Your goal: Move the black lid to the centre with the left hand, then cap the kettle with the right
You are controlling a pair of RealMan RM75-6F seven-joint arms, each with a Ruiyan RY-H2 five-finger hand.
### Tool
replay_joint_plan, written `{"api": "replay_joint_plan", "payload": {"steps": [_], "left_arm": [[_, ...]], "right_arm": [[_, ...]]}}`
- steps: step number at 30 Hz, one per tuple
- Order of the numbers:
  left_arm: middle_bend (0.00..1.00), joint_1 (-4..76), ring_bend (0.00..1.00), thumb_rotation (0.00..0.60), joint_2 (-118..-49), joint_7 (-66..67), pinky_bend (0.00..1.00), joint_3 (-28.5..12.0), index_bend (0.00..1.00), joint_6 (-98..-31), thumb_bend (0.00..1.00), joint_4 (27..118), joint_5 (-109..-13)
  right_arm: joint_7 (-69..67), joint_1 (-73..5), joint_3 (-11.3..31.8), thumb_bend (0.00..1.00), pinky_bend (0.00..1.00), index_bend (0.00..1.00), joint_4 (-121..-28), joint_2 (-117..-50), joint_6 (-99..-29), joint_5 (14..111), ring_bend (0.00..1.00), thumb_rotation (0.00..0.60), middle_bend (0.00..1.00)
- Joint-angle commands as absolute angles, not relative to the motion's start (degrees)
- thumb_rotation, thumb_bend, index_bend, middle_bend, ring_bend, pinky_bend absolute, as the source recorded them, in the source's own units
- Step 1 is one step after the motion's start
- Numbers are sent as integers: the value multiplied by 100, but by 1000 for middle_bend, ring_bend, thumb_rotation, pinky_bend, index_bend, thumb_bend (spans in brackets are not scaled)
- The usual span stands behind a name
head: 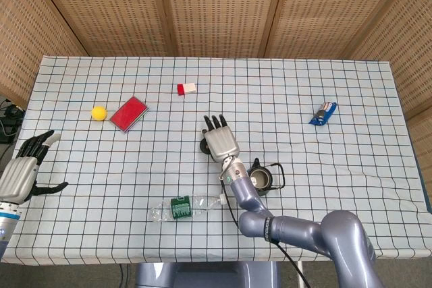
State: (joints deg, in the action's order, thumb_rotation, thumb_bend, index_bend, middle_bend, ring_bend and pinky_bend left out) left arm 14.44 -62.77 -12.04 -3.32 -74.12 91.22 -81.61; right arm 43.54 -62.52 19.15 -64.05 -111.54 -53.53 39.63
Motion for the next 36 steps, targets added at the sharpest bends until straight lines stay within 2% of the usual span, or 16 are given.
{"api": "replay_joint_plan", "payload": {"steps": [1,7,19,29,36], "left_arm": [[0,1377,0,600,-6253,-1093,0,-328,52,-7575,101,9213,-8247],[0,1293,0,600,-6237,-912,0,-320,52,-7786,101,9352,-8357],[0,1177,0,600,-6155,-740,0,-252,52,-8009,100,9598,-8578],[0,1114,0,600,-6151,-660,0,-261,52,-8136,100,9644,-8640],[0,1091,0,600,-6143,-657,0,-234,52,-8167,100,9660,-8717]], "right_arm": [[4572,-5804,1706,480,0,420,-7671,-10414,-6075,4205,0,600,86],[4709,-5288,1385,479,0,420,-9073,-9526,-6684,4449,0,600,84],[4362,-4421,674,480,0,421,-10689,-8298,-7295,5236,0,600,83],[4142,-4093,305,479,0,421,-10769,-8335,-7265,5614,0,600,83],[4255,-4030,246,476,0,421,-10591,-8561,-7204,5620,0,600,82]]}}
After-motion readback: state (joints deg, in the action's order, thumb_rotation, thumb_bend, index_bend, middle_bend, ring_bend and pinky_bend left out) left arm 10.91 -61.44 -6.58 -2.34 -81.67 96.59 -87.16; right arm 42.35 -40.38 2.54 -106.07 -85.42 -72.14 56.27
